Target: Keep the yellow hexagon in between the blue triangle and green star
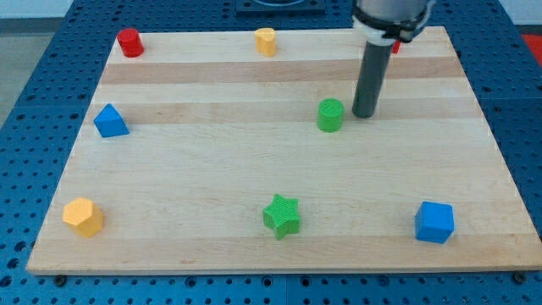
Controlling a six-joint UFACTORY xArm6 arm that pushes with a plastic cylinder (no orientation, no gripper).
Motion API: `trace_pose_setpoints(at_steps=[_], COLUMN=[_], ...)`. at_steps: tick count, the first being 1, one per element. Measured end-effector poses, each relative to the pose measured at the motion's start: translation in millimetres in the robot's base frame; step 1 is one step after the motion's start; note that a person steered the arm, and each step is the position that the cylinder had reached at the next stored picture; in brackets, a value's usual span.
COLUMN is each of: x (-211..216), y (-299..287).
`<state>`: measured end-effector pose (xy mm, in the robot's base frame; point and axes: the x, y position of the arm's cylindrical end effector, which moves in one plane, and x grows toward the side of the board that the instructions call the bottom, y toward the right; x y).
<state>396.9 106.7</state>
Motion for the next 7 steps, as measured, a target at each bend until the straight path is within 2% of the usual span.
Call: trace_pose_setpoints(at_steps=[2, 3, 4, 5, 7], x=[0.5, 15.6, 53.7, 75.2, 87.7], y=[-88.1, -66.4, -37.0, -97.4, -306.7])
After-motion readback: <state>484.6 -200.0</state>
